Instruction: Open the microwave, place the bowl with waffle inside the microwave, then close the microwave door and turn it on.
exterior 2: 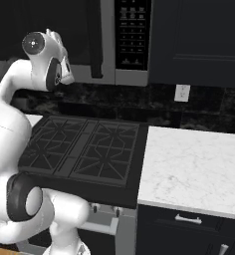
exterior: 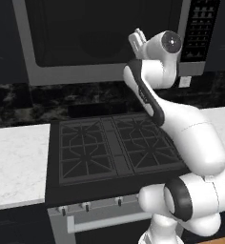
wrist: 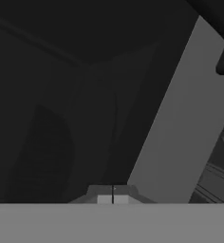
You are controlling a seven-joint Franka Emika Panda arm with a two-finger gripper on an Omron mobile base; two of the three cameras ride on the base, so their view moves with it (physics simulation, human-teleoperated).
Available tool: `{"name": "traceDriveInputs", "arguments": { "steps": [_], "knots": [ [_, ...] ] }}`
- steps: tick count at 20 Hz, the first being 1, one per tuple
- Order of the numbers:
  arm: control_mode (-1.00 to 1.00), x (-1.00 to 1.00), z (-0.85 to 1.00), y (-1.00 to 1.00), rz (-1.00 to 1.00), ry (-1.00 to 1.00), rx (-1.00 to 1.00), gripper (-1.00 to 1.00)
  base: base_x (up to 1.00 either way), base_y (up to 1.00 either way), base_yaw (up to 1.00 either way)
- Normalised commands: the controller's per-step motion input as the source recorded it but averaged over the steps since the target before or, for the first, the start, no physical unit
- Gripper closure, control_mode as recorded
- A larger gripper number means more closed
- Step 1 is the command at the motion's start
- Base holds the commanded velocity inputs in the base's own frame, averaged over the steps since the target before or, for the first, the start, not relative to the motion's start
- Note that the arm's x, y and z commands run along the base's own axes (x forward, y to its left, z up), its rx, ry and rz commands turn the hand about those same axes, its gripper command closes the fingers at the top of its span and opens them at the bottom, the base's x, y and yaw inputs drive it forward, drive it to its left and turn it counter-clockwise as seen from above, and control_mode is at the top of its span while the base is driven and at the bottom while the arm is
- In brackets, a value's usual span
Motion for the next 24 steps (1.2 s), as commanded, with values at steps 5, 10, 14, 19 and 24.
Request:
{"name": "traceDriveInputs", "arguments": {
  "steps": [5, 10, 14, 19, 24],
  "knots": [
    [-1.0, 1.0, -0.51, 0.0, 0.21, -0.11, -0.01, 1.0, 0.0, 0.0, 0.0],
    [-1.0, 1.0, -0.48, 0.0, 0.18, -0.16, -0.02, 1.0, 0.0, 0.0, 0.0],
    [-1.0, -0.39, -0.04, 0.0, 0.1, -0.32, -0.04, 1.0, 0.0, 0.0, 0.0],
    [-1.0, -1.0, 0.21, -0.04, 0.03, -0.25, 0.0, 1.0, 0.0, 0.0, 0.0],
    [-1.0, -1.0, 0.35, -0.52, 0.0, -0.04, 0.0, 1.0, 0.0, 0.0, 0.0]
  ]
}}
